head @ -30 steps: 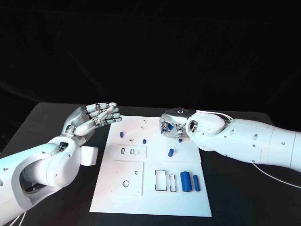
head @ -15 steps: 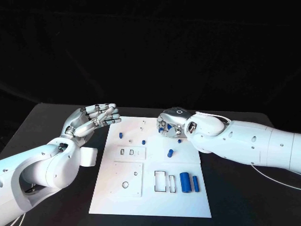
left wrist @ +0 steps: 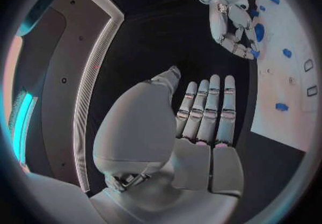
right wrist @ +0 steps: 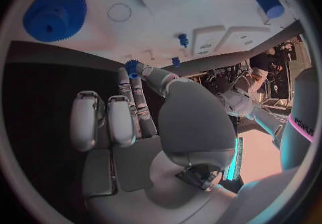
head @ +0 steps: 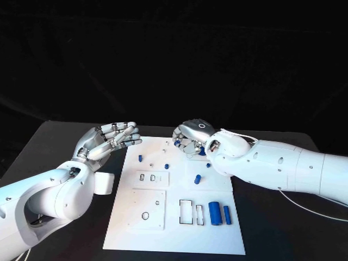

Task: Assemble the parts on the task board

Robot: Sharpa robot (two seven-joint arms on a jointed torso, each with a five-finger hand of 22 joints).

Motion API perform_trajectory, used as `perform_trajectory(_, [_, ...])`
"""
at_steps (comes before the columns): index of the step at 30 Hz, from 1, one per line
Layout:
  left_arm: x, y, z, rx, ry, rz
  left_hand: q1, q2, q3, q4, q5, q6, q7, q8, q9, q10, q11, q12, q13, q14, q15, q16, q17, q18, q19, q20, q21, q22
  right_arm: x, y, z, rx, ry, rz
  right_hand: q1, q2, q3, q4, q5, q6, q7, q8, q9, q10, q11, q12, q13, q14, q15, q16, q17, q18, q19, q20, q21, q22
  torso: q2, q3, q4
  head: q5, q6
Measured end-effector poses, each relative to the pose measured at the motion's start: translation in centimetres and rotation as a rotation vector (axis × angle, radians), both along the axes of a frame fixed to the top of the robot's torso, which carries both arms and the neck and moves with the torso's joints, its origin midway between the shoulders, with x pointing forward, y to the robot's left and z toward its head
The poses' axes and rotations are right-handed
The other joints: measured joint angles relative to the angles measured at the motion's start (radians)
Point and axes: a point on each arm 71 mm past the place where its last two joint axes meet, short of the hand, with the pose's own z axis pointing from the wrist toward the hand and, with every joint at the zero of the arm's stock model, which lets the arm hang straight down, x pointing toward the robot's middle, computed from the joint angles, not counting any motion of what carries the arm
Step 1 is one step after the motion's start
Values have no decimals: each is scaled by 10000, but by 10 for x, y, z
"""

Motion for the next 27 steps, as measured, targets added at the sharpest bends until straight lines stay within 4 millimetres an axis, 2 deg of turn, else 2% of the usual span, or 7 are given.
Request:
perform_trajectory(9, [1,-3,-1,-24,17,-53,0,0,0,0,0,0,0,0,0,0,0,0,0,0,0,0,-1,0,0,0,0,1,11,8,-2,283,44,-212,0,0,25,-27,-1,-24,23,-1,32,0,0,-41,0,0,0,0,-37,1,0,0,0,-1,20,-20,5,-12,12])
perform_trajectory(27, [1,-6,-1,-49,37,-125,0,0,0,0,0,0,0,0,2,0,0,0,0,0,0,0,-3,1,0,0,0,1,21,17,-11,387,377,-416,0,0,24,-26,-21,-106,34,-1,79,0,1,-115,1,0,1,-1,-87,1,-1,0,-1,-50,53,-21,47,-5,-31])
